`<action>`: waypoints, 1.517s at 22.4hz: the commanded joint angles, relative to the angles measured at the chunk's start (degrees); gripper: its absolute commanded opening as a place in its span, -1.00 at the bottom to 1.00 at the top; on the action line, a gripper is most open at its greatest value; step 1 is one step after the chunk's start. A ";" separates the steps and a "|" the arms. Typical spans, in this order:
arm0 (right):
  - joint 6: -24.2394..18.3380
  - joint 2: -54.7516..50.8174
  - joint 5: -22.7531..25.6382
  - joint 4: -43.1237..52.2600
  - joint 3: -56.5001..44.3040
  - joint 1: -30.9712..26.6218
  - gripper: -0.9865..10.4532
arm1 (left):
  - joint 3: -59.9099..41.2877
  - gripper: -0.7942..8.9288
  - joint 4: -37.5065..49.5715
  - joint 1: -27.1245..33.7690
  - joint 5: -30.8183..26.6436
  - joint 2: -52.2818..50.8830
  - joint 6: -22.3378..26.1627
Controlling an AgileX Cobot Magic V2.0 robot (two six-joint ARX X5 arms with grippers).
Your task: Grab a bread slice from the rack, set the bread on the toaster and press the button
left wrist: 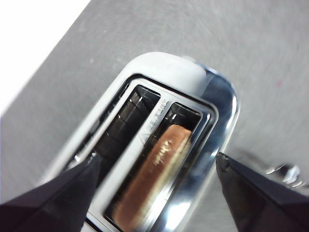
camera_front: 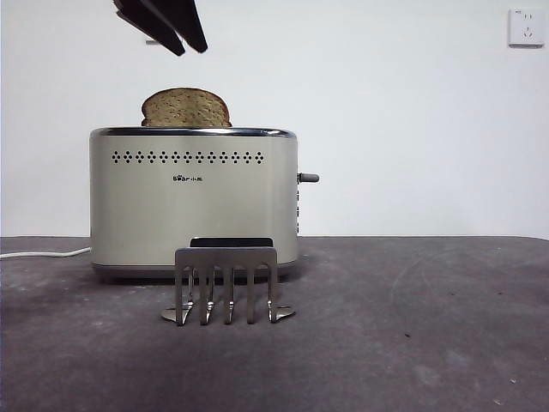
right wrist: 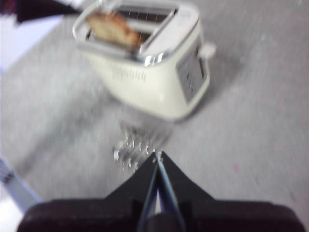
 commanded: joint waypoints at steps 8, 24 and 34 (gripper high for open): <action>21.31 21.68 -8.07 32.04 0.55 3.76 -0.85 | -0.31 0.00 -11.69 0.07 3.04 -10.29 -17.79; 23.50 50.56 -5.53 36.50 19.02 7.76 -0.85 | -0.31 -0.01 -18.49 -0.09 11.28 -12.76 -19.50; 23.47 55.95 -3.56 41.68 20.44 7.98 -0.85 | -0.31 -0.01 -18.36 -0.07 11.26 -12.76 -19.50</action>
